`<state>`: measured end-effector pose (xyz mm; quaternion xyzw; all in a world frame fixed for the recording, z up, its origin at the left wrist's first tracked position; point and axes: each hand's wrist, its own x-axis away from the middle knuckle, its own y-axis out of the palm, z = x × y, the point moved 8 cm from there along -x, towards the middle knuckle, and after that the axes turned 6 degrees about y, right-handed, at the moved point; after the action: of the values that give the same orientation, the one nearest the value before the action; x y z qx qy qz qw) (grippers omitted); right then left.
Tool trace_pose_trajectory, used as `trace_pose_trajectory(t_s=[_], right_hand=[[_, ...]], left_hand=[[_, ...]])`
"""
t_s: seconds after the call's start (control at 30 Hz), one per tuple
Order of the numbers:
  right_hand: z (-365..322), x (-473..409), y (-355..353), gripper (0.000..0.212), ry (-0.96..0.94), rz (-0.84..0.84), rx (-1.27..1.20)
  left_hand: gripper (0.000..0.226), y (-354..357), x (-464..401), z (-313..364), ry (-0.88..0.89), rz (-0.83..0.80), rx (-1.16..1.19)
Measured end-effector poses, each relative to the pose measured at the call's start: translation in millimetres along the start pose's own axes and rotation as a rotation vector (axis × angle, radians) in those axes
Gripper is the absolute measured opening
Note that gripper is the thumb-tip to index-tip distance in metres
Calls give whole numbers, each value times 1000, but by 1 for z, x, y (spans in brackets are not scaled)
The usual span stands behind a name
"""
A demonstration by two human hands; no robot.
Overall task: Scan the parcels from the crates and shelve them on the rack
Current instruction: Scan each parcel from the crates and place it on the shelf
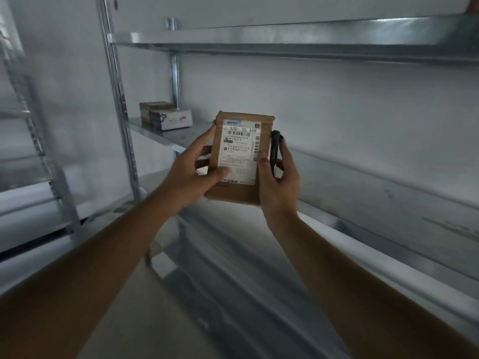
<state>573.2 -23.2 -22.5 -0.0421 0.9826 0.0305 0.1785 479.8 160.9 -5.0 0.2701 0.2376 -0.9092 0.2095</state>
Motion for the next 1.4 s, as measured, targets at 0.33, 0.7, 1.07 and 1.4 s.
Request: trace_pose_trajectory(t_s=[0.33, 0.7, 1.07, 1.4], right_hand=[[21, -65, 190, 54, 48, 36, 45], [85, -194, 338, 46, 53, 92, 54], [112, -294, 424, 50, 147, 180, 64], [143, -317, 467, 49, 306, 402, 124]], left_hand=[[88, -129, -98, -123, -37, -47, 15], [61, -188, -231, -271, -69, -57, 61], [55, -210, -360, -365, -4, -157, -30], [52, -205, -430, -421, 82, -384, 4]])
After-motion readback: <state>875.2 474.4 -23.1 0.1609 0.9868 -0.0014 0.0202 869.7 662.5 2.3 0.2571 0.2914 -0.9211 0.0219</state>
